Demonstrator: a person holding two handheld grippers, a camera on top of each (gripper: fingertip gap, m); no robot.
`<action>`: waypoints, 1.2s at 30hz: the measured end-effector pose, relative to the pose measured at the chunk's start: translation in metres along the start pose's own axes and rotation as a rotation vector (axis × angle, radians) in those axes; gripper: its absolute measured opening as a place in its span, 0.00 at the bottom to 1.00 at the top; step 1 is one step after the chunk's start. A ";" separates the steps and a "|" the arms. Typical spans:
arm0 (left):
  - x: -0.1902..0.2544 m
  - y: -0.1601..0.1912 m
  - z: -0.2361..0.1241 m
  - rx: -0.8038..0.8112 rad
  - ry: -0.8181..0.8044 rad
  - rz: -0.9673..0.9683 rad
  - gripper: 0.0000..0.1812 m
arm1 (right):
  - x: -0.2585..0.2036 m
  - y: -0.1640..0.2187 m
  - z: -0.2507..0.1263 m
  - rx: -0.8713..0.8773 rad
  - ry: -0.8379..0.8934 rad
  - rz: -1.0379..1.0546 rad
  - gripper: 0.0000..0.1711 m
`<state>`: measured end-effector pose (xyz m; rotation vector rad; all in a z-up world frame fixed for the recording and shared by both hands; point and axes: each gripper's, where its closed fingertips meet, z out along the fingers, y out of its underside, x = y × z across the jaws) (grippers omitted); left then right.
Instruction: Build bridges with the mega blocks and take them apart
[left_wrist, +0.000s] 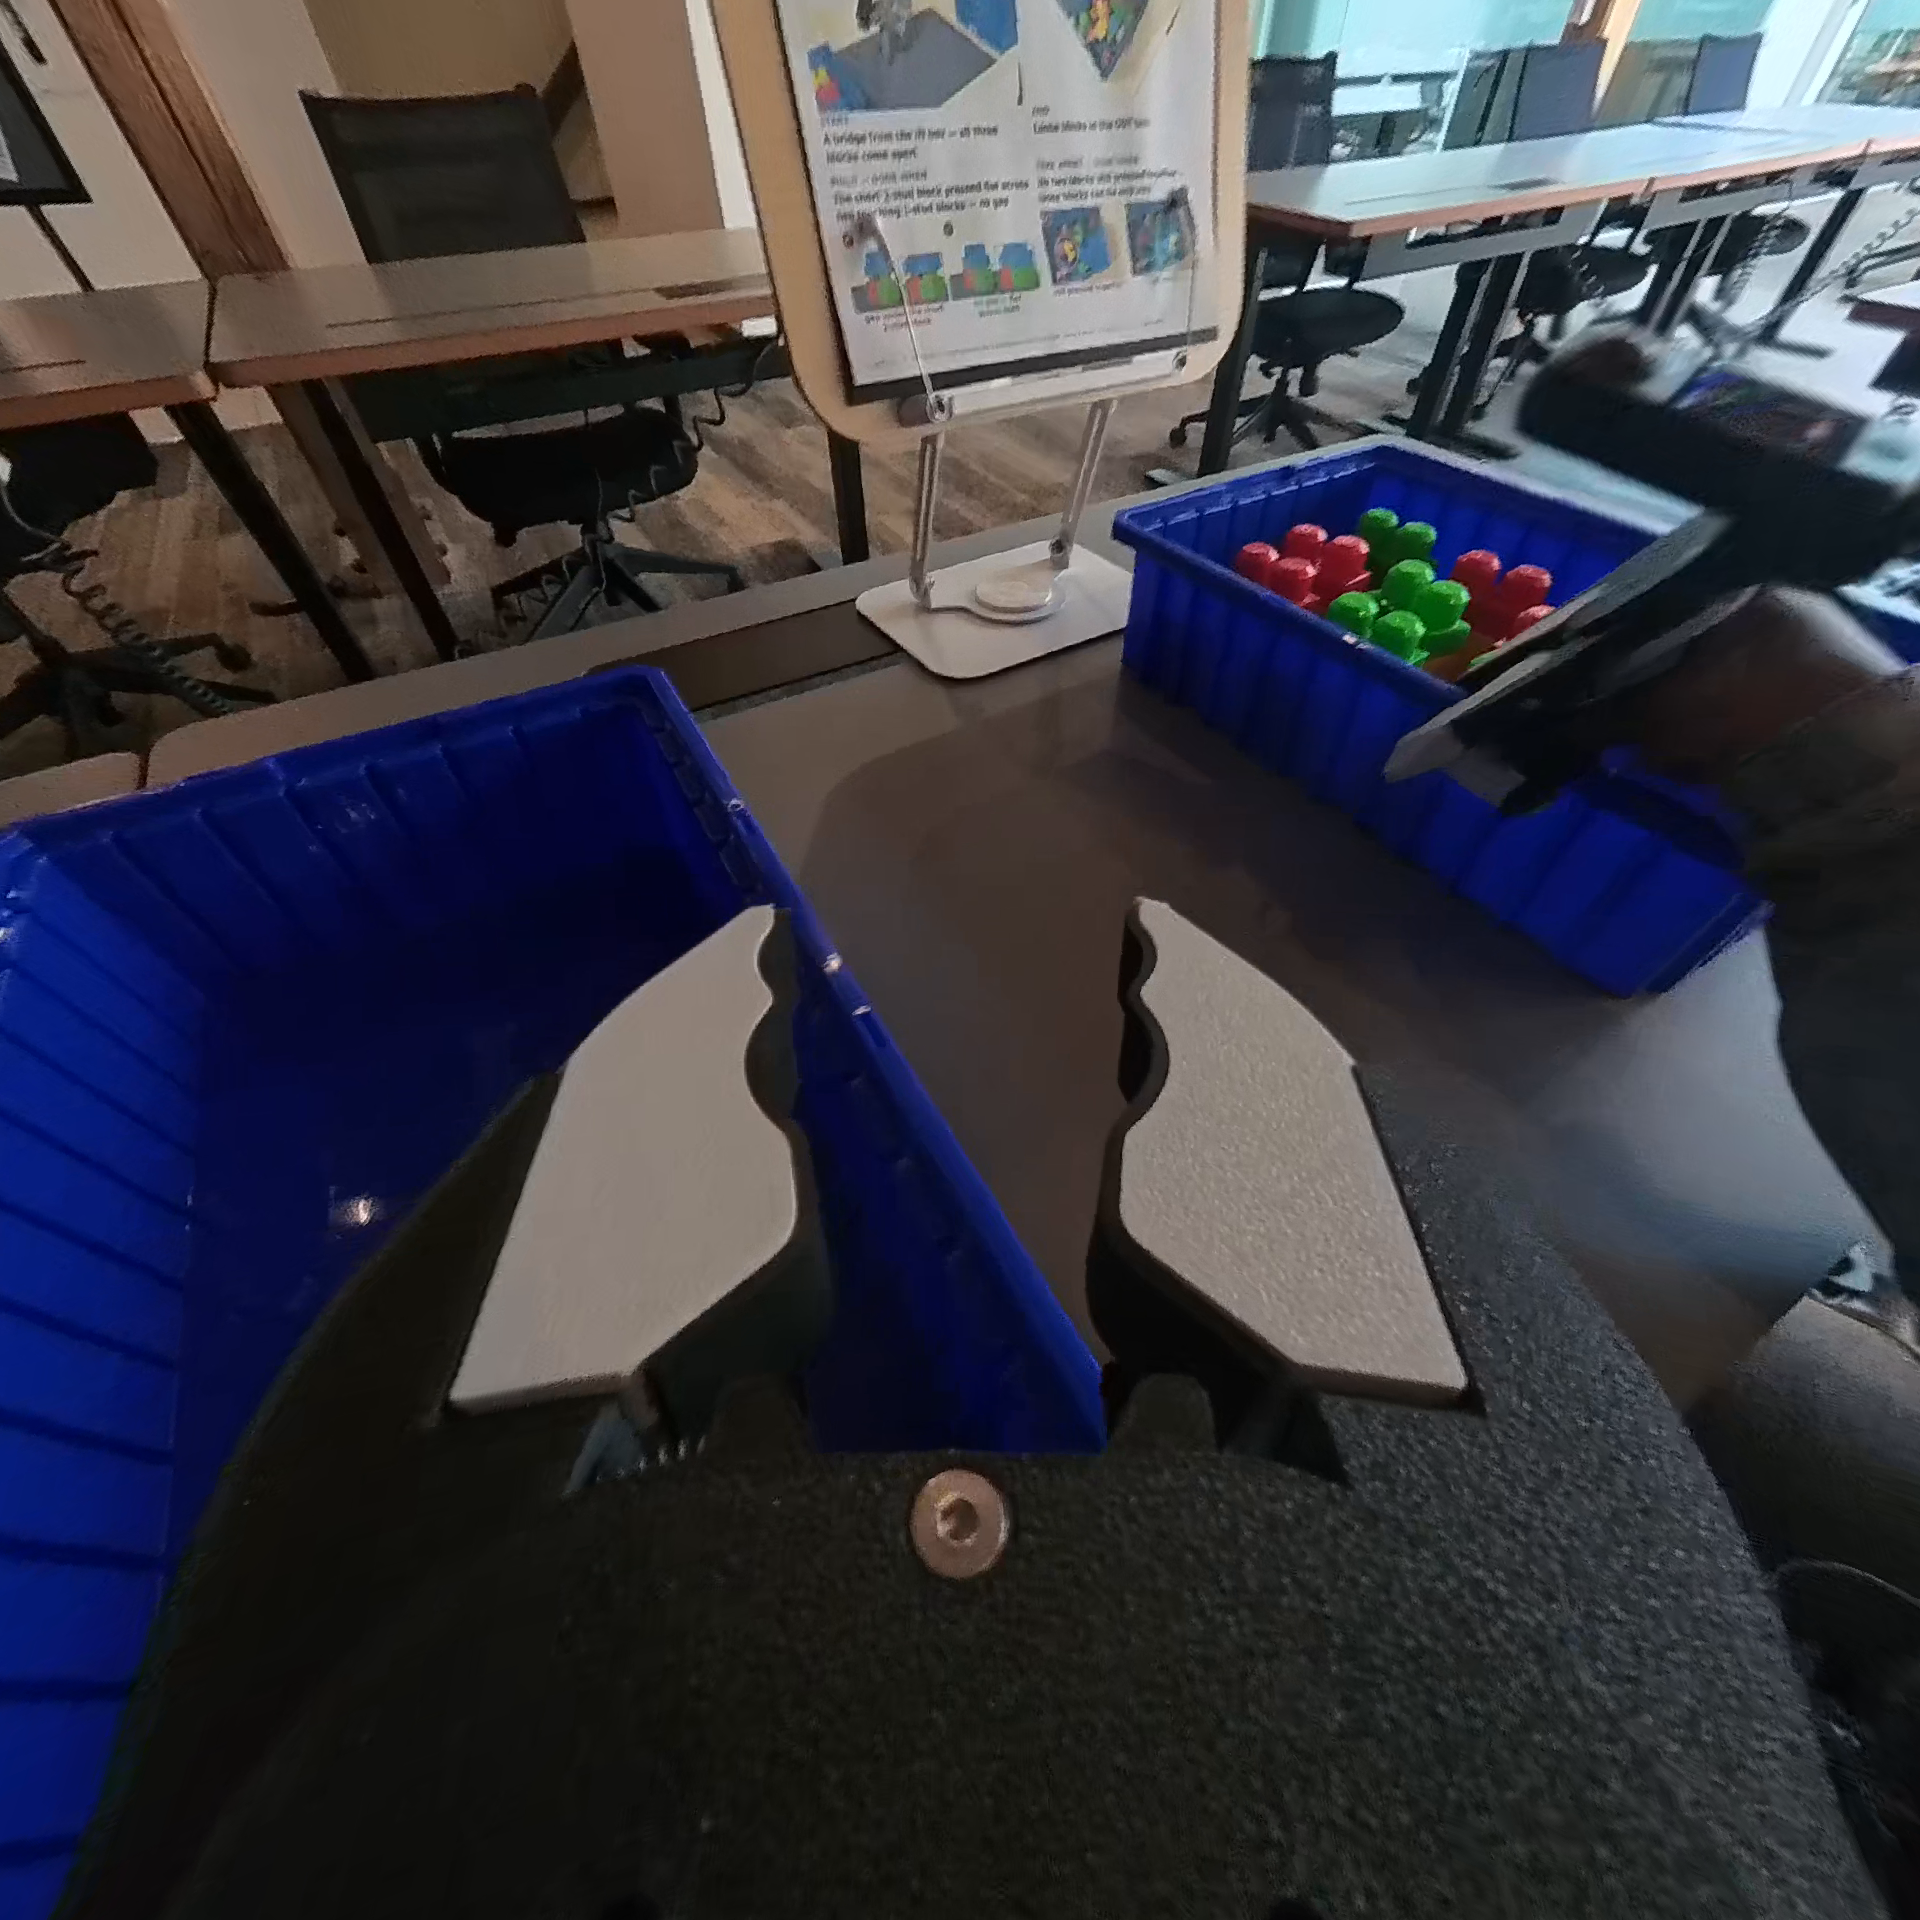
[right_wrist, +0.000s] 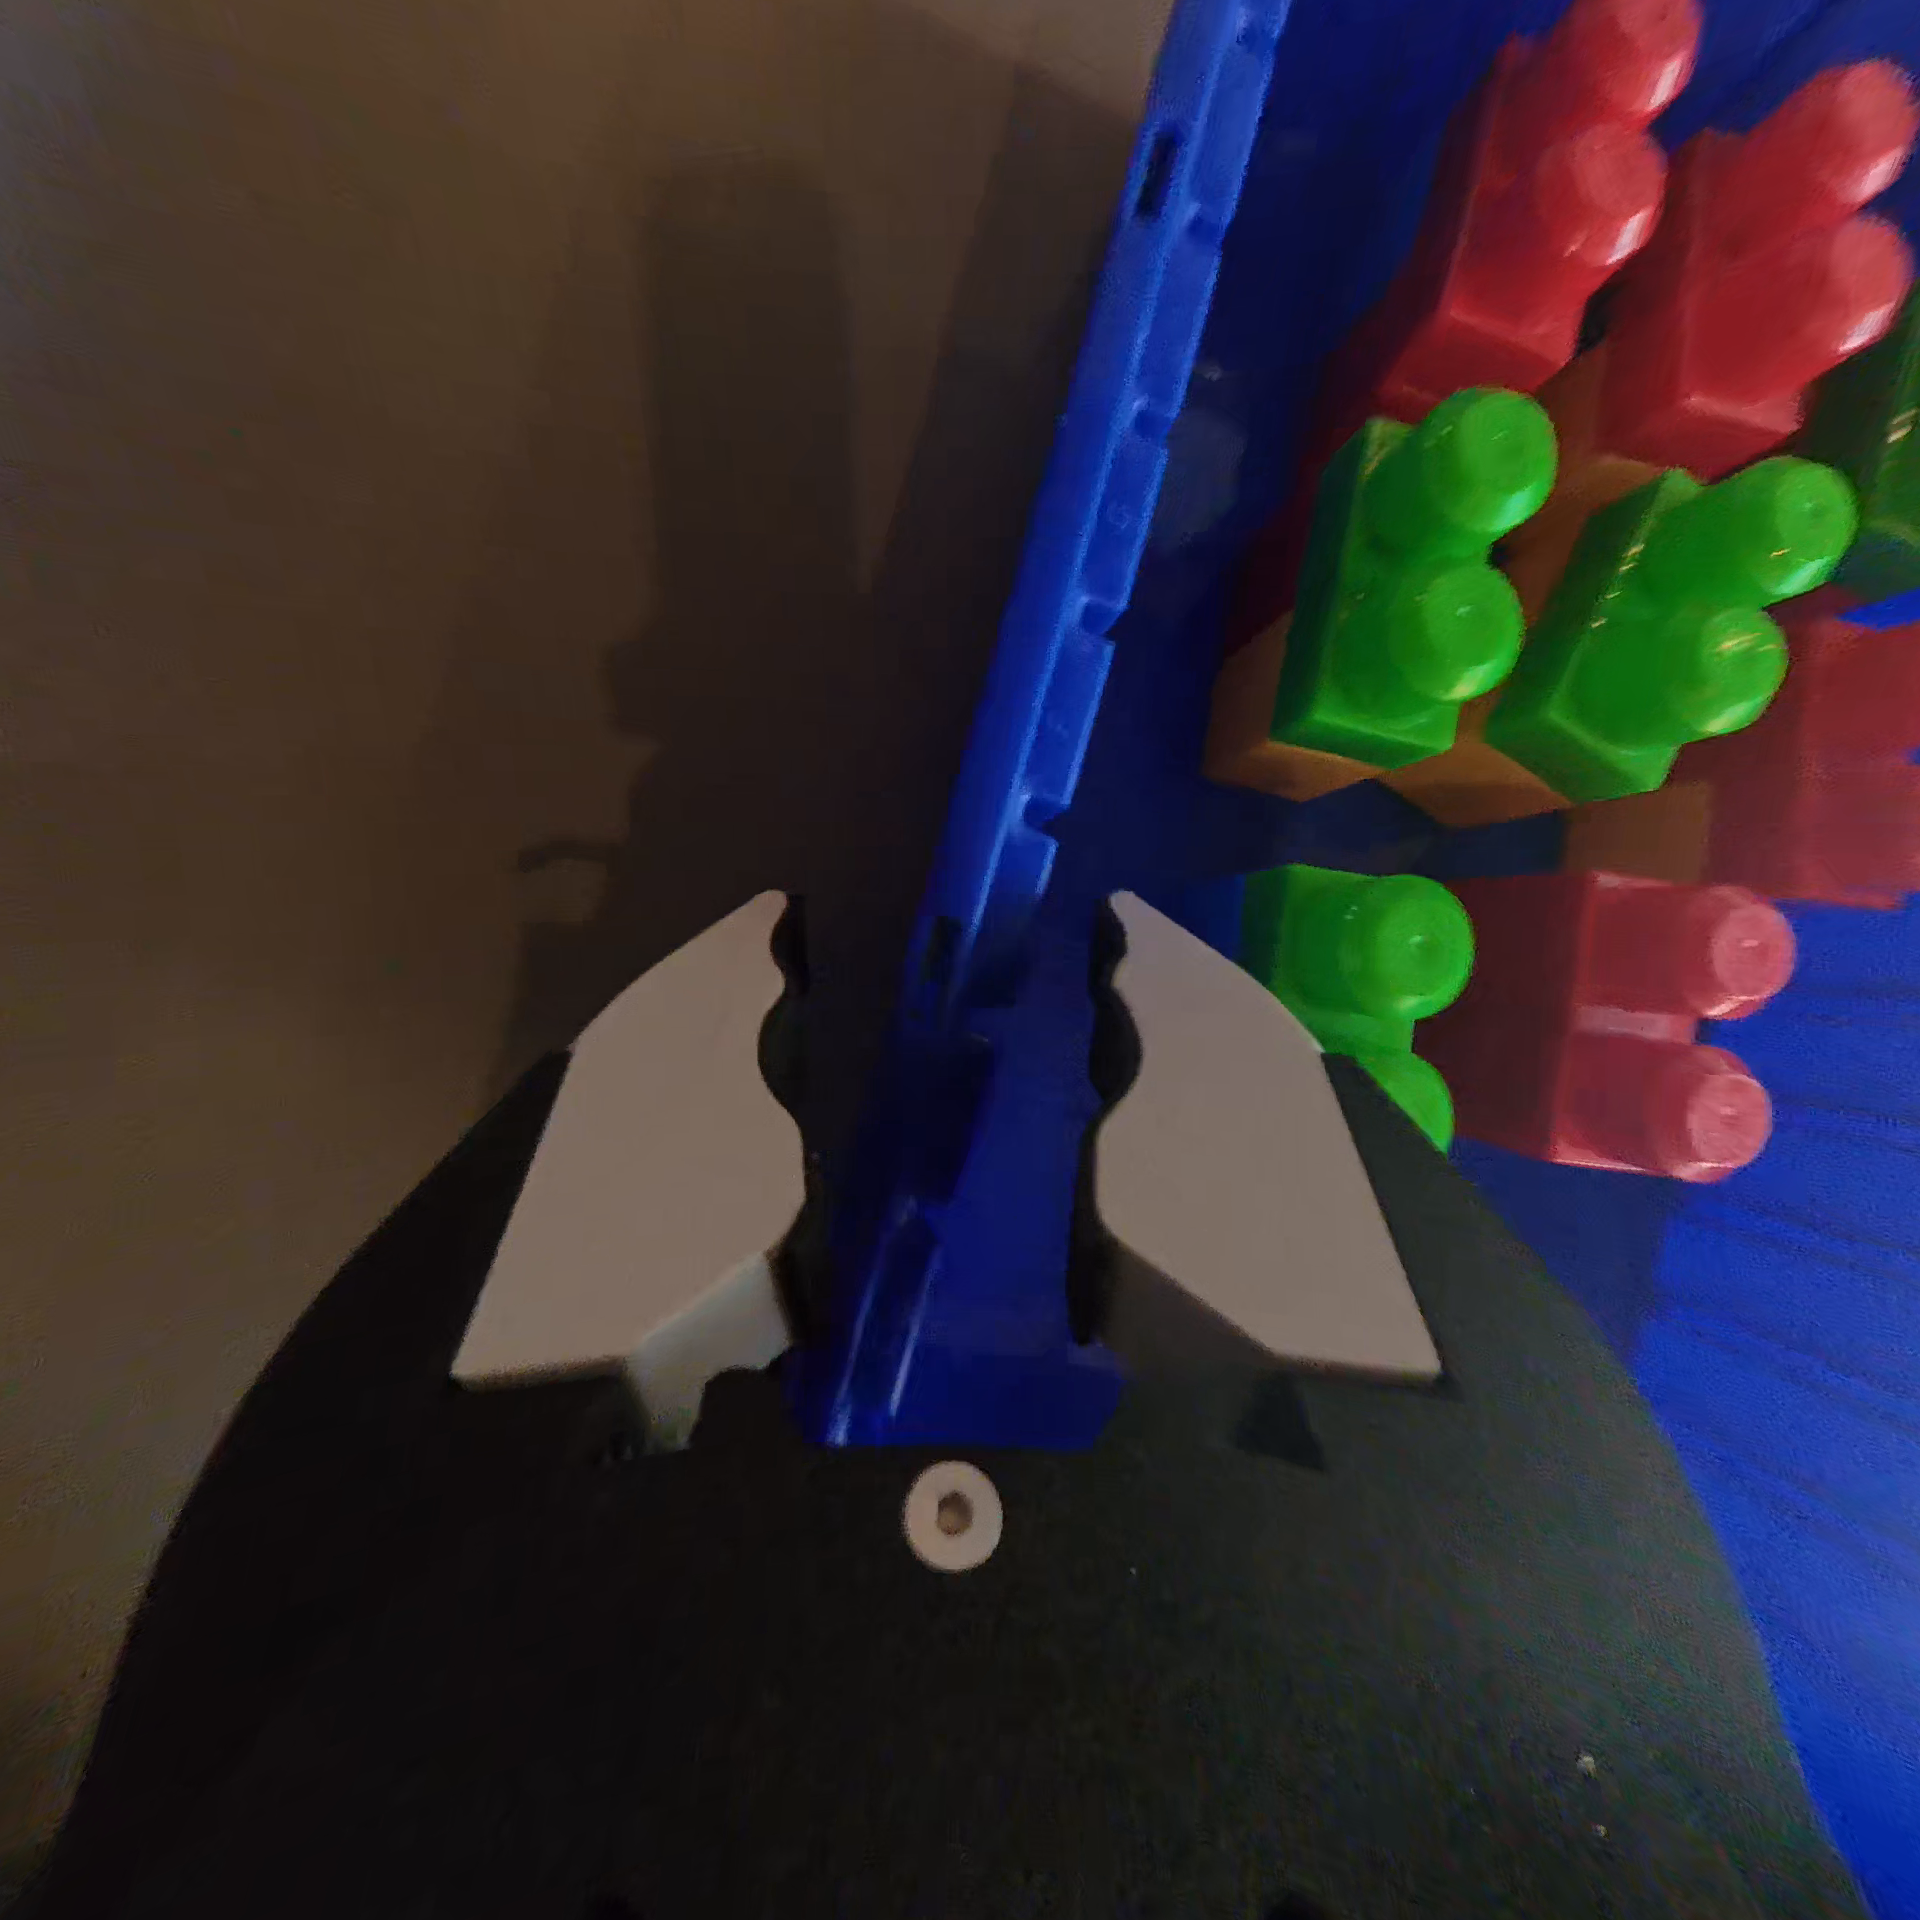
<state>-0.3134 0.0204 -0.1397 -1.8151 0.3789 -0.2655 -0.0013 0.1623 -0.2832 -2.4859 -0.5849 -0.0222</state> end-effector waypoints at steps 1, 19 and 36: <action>-0.002 0.002 0.001 -0.008 -0.013 -0.003 0.34 | 0.002 -0.004 -0.006 0.032 -0.006 -0.005 0.33; 0.000 0.077 0.056 -0.529 -0.151 -0.041 0.36 | 0.135 -0.009 -0.155 0.599 -0.299 -0.143 0.36; -0.021 0.111 0.072 -0.892 -0.215 -0.236 0.20 | 0.194 0.027 -0.173 0.731 -0.365 -0.139 0.36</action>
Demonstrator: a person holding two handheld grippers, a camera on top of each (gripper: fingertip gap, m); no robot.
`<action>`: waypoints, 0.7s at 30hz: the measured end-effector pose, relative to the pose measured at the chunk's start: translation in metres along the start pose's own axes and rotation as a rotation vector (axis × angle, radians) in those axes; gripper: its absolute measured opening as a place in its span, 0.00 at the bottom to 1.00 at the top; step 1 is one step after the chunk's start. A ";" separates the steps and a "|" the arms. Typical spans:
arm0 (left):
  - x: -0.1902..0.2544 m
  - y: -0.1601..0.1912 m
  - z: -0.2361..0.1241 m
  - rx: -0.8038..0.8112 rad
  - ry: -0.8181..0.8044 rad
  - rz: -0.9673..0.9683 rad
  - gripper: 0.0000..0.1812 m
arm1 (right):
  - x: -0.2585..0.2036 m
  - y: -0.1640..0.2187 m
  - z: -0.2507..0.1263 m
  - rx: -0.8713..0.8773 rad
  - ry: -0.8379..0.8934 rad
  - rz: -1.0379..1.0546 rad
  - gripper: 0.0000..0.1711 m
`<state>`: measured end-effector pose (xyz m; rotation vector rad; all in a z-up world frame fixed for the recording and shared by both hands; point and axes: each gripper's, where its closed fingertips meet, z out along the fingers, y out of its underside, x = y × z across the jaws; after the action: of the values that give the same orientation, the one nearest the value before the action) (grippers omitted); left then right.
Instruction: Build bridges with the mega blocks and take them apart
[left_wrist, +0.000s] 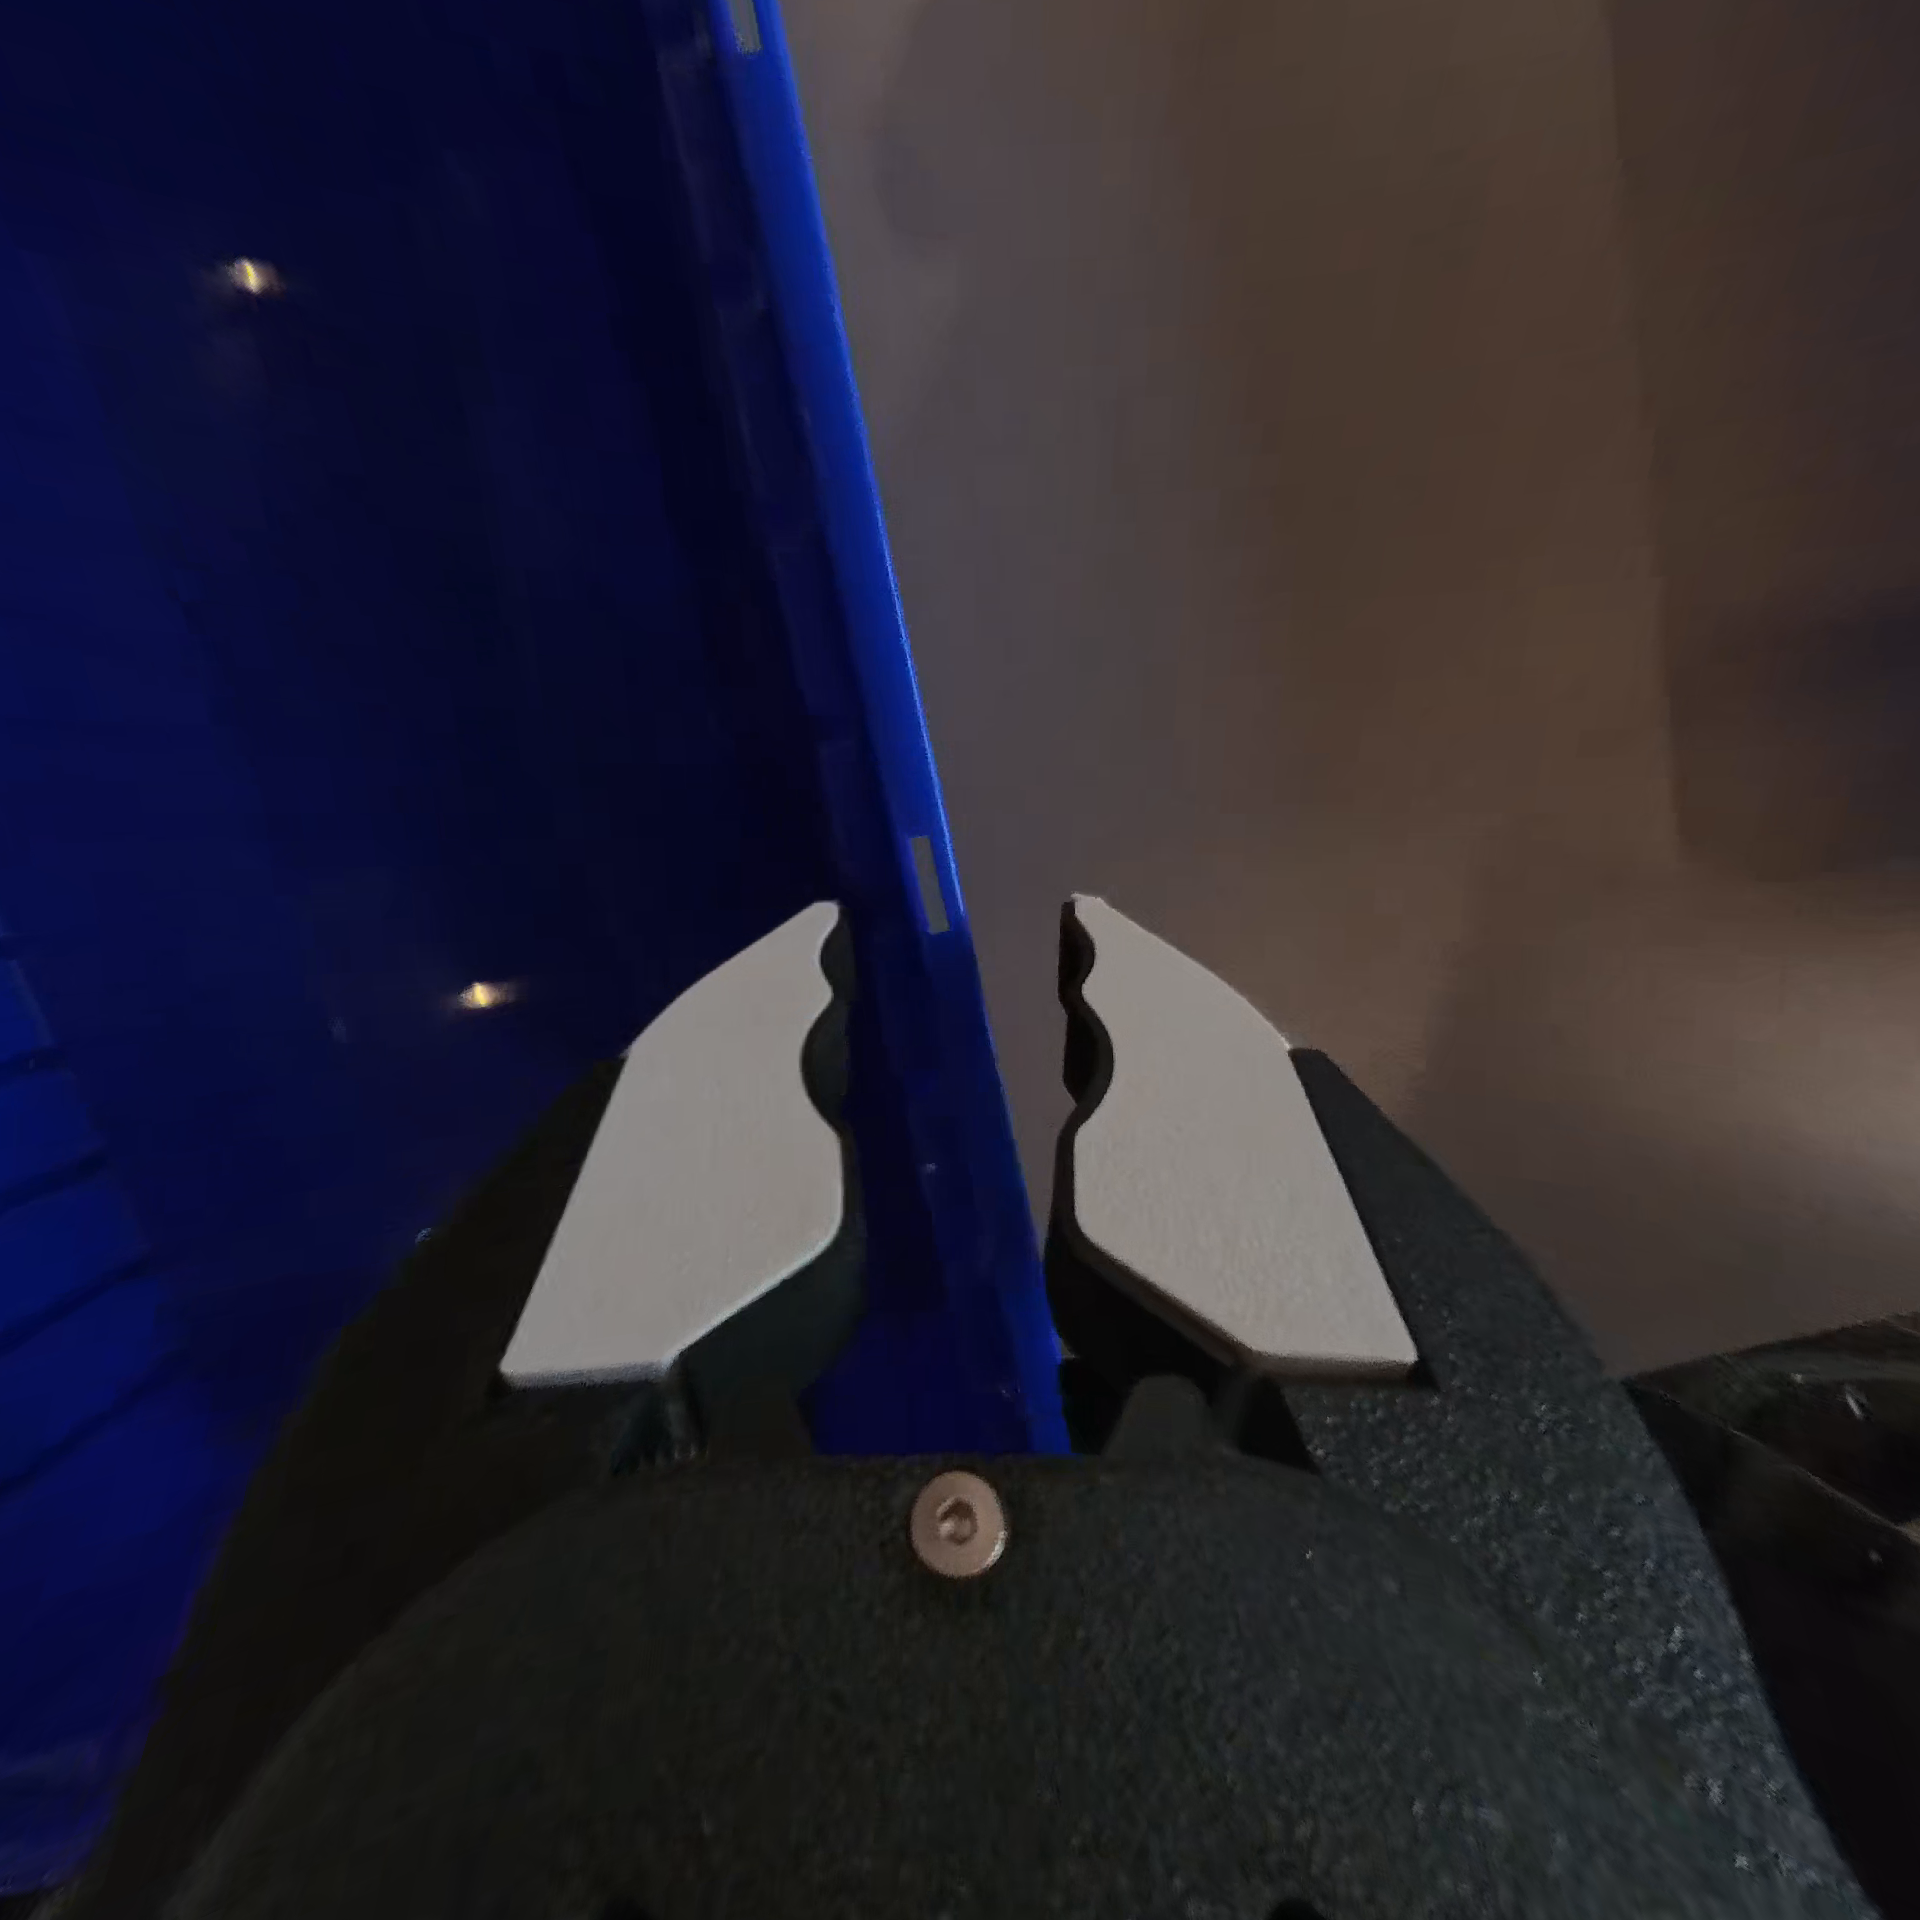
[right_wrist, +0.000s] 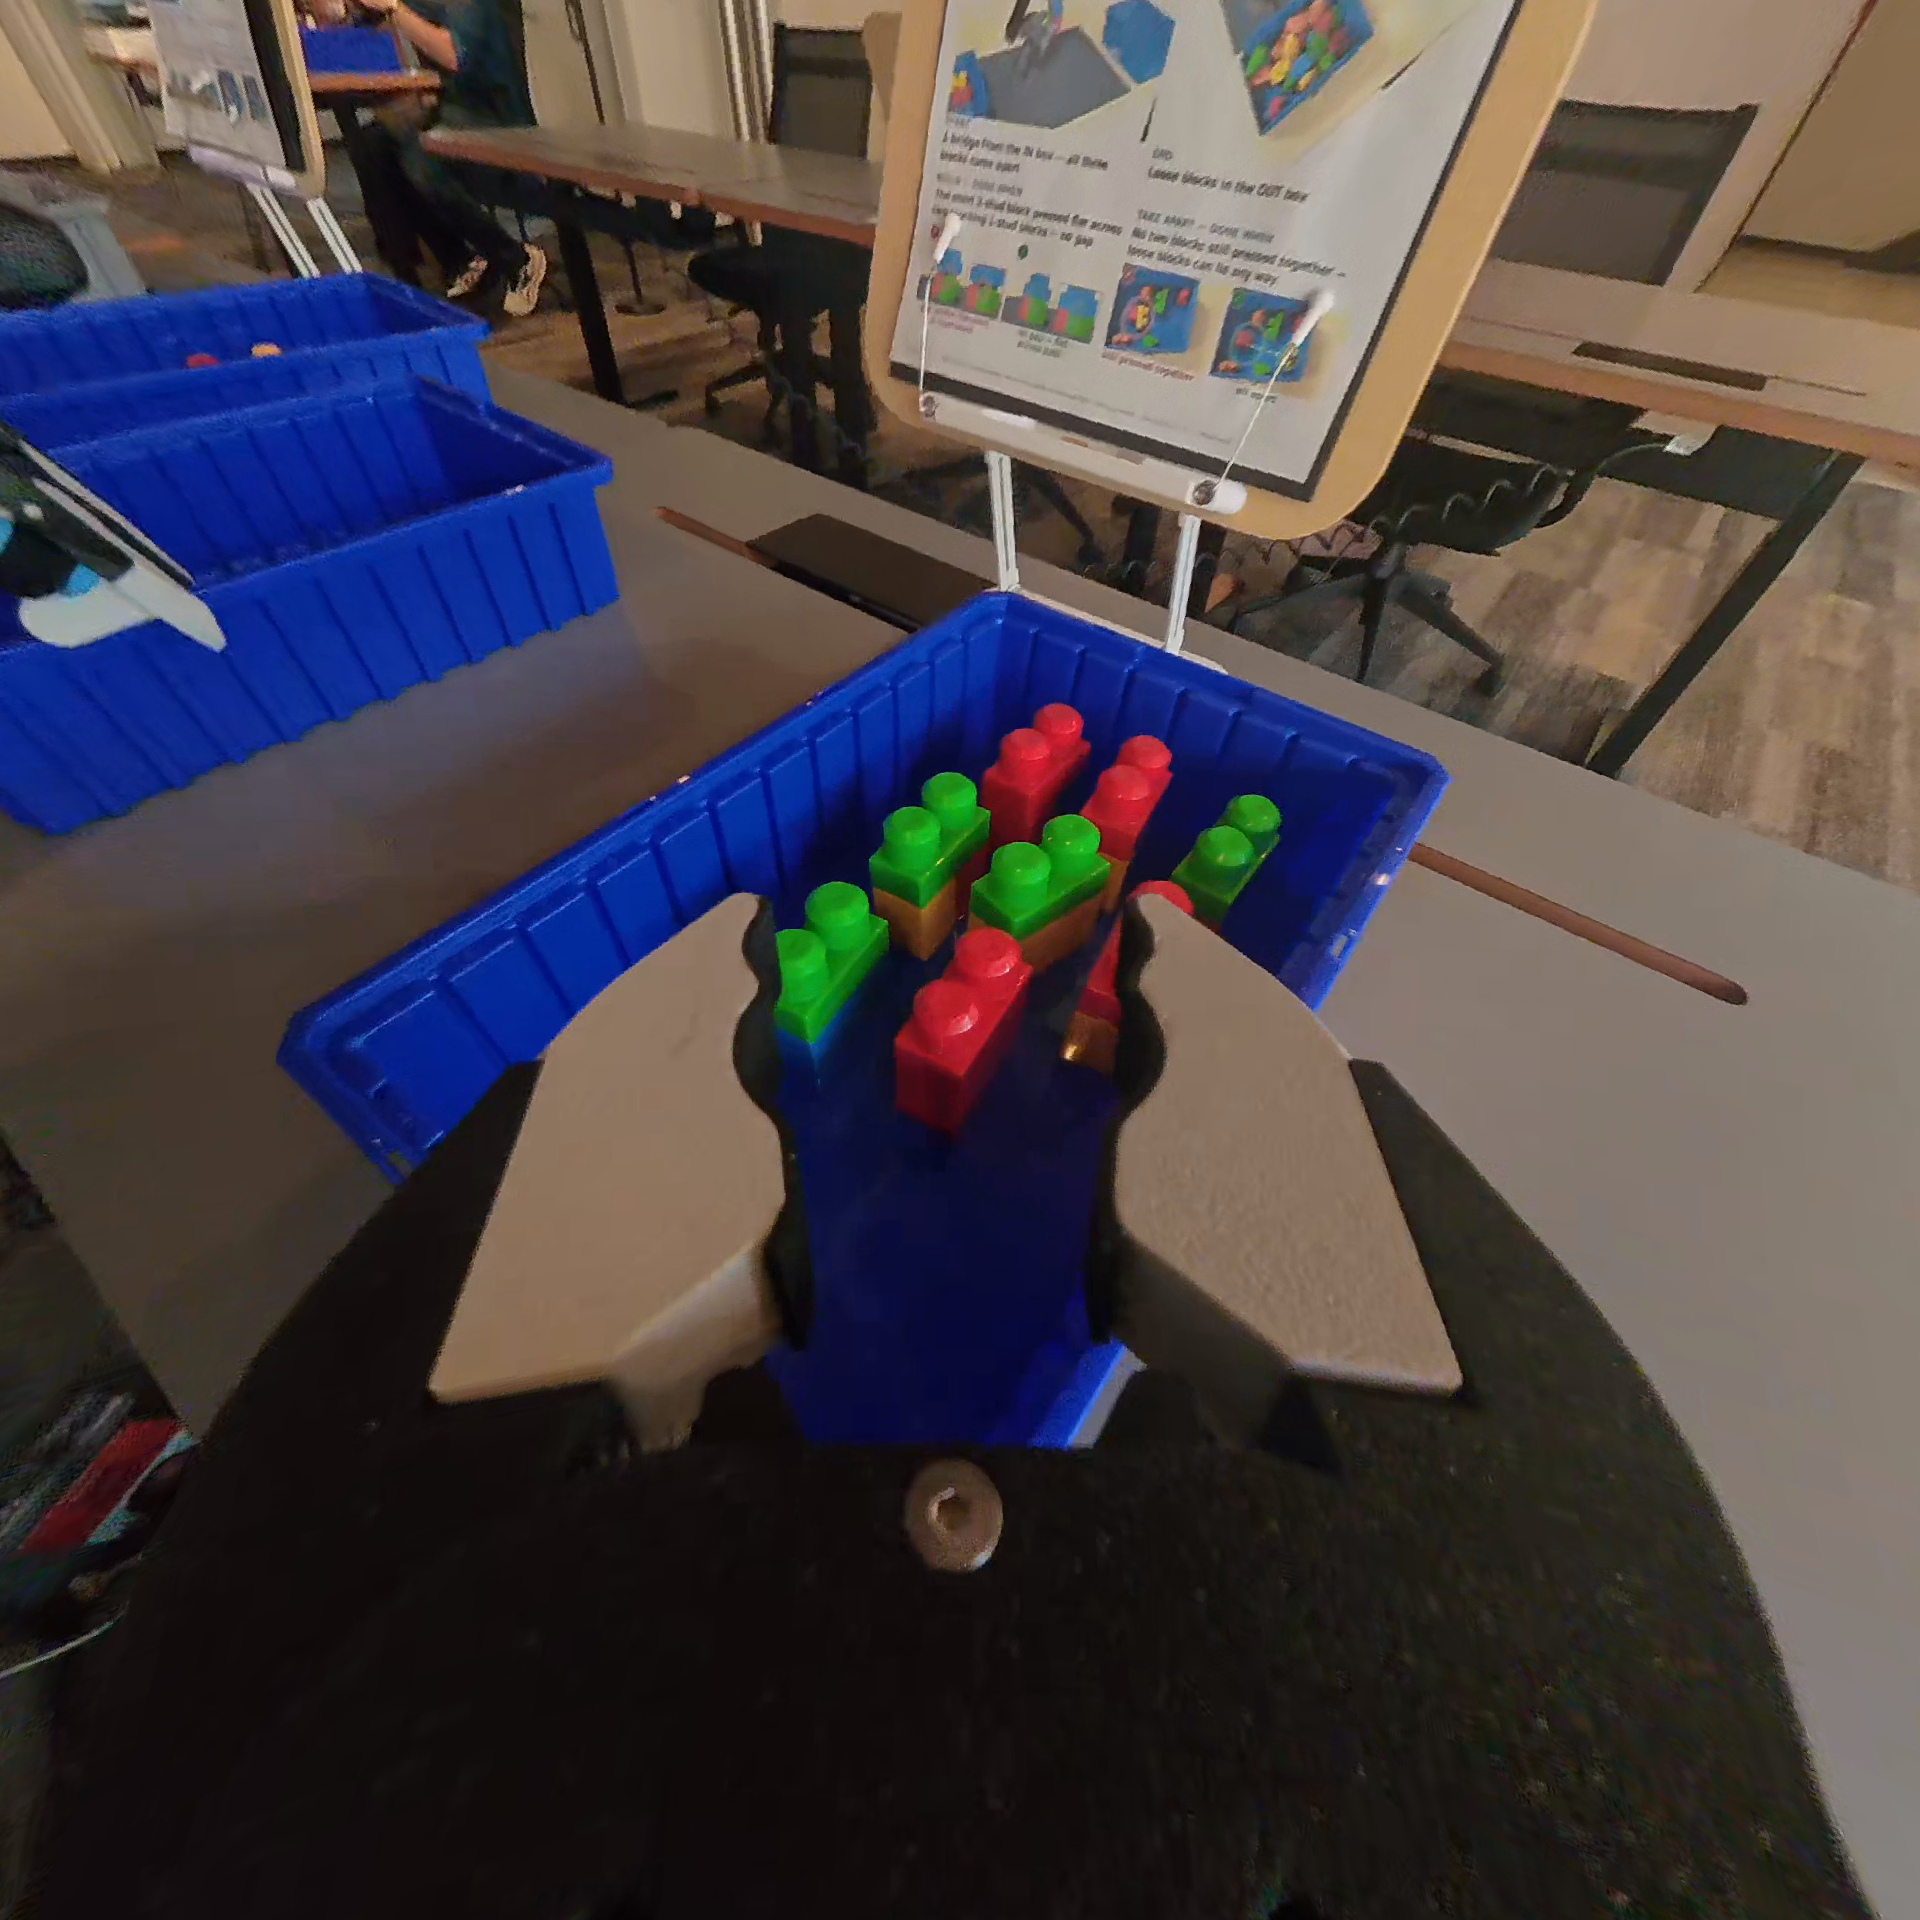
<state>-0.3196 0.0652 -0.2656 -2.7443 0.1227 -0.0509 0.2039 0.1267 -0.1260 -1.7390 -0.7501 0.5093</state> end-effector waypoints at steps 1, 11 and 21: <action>0.000 0.002 0.003 -0.026 -0.005 -0.002 0.20 | 0.003 0.000 -0.003 0.009 0.009 0.003 0.36; 0.007 -0.003 0.011 -0.039 -0.006 0.017 0.13 | 0.018 0.004 -0.017 0.002 0.087 0.009 0.35; 0.070 -0.022 0.020 0.019 0.072 0.007 0.13 | 0.019 0.010 -0.020 -0.029 0.098 0.004 0.36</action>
<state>-0.2471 0.0861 -0.2743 -2.7238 0.1514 -0.1476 0.2329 0.1246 -0.1290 -1.7792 -0.6872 0.4147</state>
